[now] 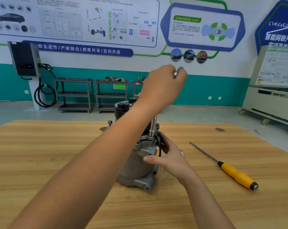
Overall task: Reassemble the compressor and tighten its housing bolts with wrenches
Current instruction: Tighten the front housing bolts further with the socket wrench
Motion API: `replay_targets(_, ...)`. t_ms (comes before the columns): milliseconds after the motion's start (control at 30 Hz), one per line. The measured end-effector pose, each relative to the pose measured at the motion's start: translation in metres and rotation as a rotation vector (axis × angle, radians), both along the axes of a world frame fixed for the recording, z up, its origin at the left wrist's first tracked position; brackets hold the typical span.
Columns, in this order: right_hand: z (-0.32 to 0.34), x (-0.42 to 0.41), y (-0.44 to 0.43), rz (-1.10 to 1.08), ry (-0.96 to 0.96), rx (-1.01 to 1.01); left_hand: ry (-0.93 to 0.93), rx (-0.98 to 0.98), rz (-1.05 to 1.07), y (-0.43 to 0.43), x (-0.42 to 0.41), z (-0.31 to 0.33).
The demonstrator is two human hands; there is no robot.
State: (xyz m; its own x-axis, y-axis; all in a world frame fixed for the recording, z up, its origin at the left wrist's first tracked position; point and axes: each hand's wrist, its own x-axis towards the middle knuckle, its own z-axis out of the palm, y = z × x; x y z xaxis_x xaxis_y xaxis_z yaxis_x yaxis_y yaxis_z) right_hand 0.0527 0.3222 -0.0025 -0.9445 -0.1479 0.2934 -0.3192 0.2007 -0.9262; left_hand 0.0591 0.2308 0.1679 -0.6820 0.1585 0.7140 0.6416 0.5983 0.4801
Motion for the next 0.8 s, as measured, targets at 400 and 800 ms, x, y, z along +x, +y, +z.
replay_targets(400, -0.005, -0.006, 0.005, -0.003, -0.013, 0.020, -0.415, 0.428, -0.593, -0.021, -0.020, -0.002)
replay_targets(800, -0.004, -0.003, 0.001, -0.037, -0.022, 0.005, 0.070, -0.267, 0.039, -0.026, 0.011, 0.015)
